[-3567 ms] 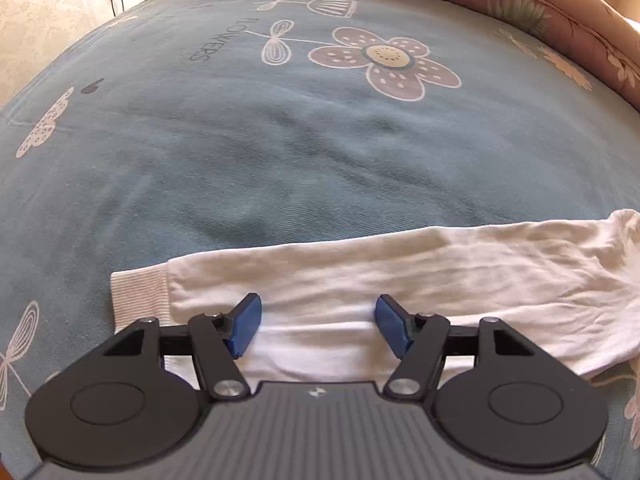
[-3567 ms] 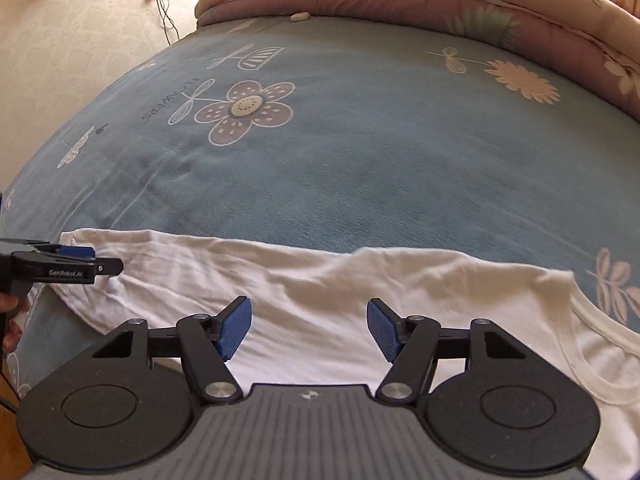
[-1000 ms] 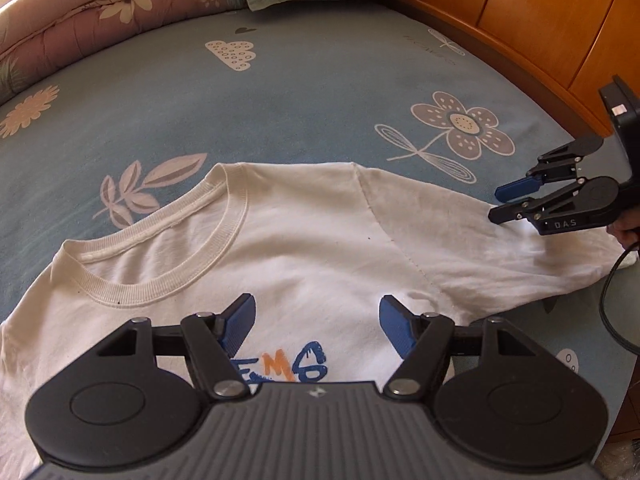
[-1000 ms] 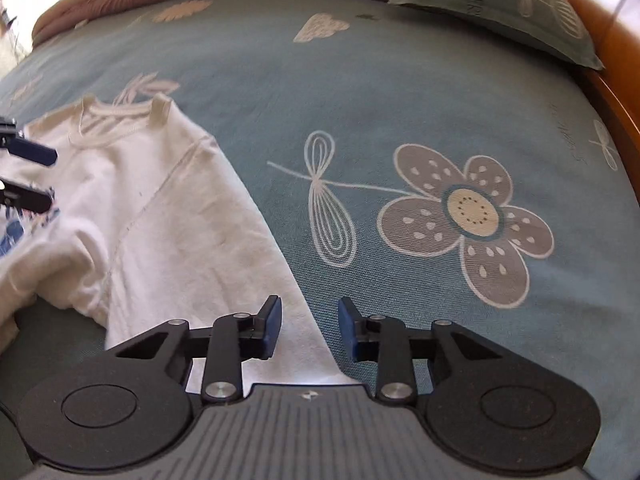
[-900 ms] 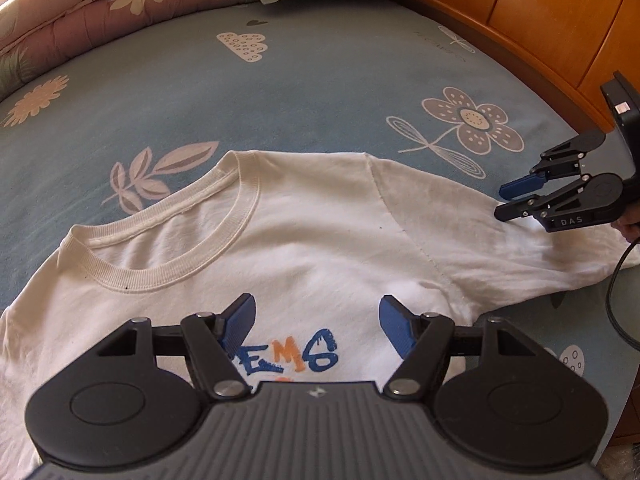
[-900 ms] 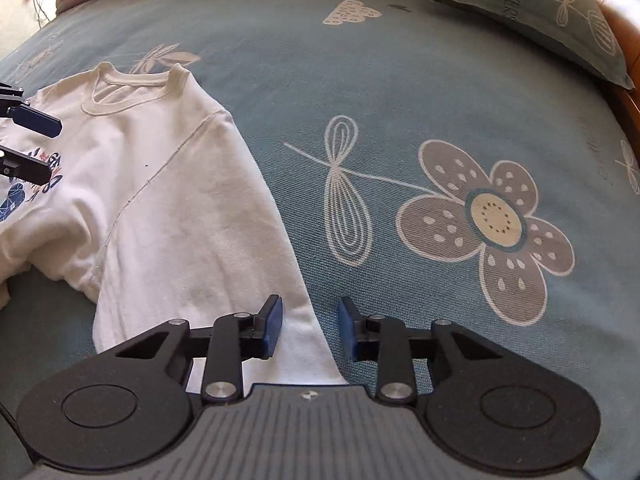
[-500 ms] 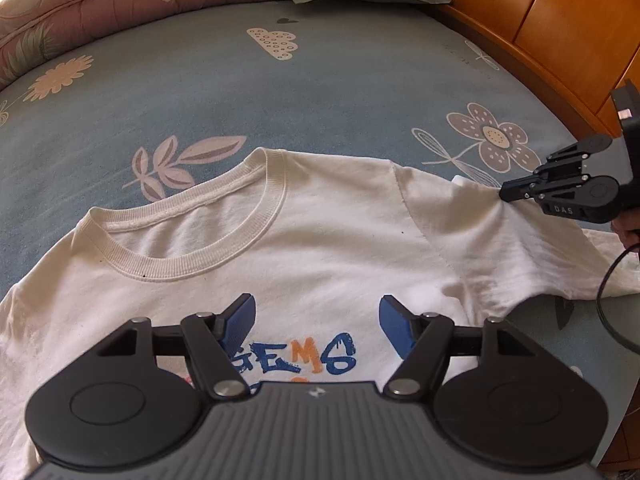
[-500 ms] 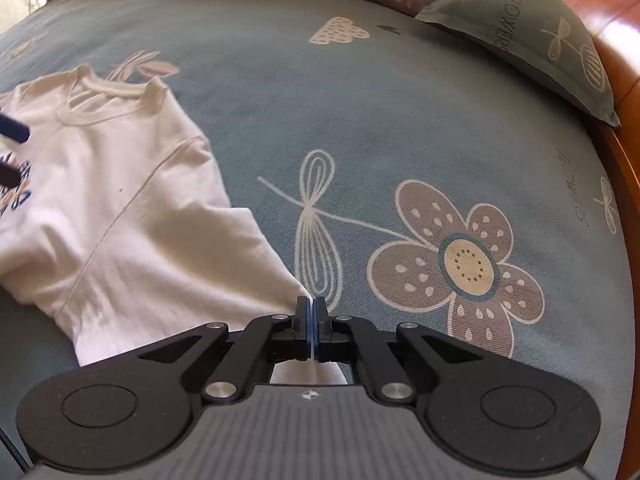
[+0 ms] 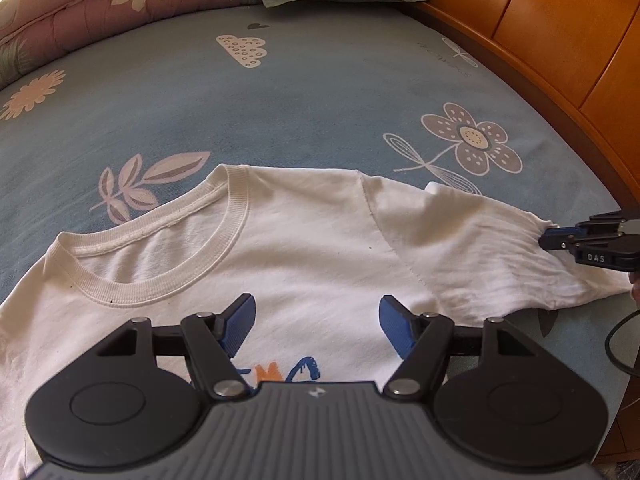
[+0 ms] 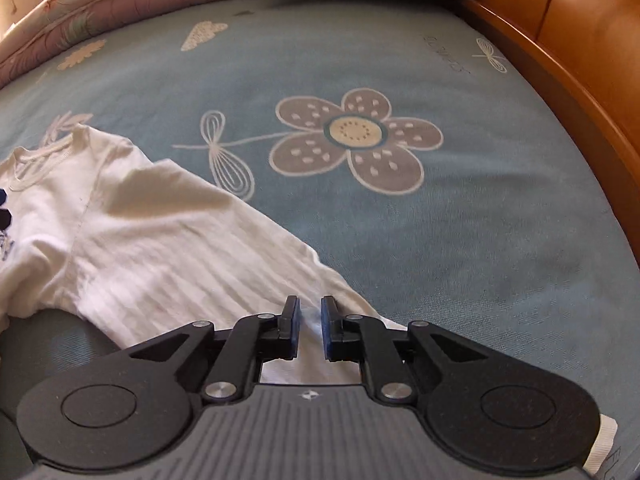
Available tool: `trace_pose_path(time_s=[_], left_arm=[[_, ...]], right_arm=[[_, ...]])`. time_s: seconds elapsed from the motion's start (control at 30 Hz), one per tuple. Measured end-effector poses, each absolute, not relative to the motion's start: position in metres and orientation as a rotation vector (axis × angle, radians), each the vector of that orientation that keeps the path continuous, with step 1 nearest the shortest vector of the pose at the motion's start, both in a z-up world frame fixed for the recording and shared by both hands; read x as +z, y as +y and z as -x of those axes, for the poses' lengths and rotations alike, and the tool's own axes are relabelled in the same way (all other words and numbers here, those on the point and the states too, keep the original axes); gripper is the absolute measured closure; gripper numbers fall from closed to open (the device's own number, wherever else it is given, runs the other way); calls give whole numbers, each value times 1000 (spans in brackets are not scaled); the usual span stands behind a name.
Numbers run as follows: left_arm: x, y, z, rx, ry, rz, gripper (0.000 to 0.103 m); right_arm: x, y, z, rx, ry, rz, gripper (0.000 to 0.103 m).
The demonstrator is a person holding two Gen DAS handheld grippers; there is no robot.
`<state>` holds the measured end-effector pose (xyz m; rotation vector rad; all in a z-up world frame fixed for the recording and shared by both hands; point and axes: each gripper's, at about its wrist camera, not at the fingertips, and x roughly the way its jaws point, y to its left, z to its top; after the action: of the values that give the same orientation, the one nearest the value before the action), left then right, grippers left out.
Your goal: Fold clothes
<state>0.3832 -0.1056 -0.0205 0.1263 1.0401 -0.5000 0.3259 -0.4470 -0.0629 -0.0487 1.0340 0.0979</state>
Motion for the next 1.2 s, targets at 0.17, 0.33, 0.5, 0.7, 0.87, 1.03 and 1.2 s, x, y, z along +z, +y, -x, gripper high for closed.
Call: trace_pose_path(time_s=[0.17, 0.33, 0.5, 0.7, 0.87, 1.03, 1.2], left_arm=[[-15, -125, -391, -577, 1040, -118, 34], [-14, -163, -421, -720, 1060, -24, 34], [-48, -213, -455, -847, 1215, 73, 34], [-60, -233, -501, -727, 1143, 40, 37], [-29, -214, -495, -743, 1127, 104, 34], [-49, -198, -463, -771, 1239, 48, 32], [-61, -196, -452, -736, 1221, 37, 30]], right_arm=[[-55, -491, -324, -104, 1018, -40, 75], [-39, -516, -292, -144, 999, -79, 75], [-50, -529, -269, -213, 1015, -130, 75], [-55, -530, -249, -245, 999, -144, 68], [-46, -535, -235, -289, 967, -158, 63], [-49, -549, -236, -273, 934, -193, 62], [-62, -568, -242, -330, 971, -82, 59]])
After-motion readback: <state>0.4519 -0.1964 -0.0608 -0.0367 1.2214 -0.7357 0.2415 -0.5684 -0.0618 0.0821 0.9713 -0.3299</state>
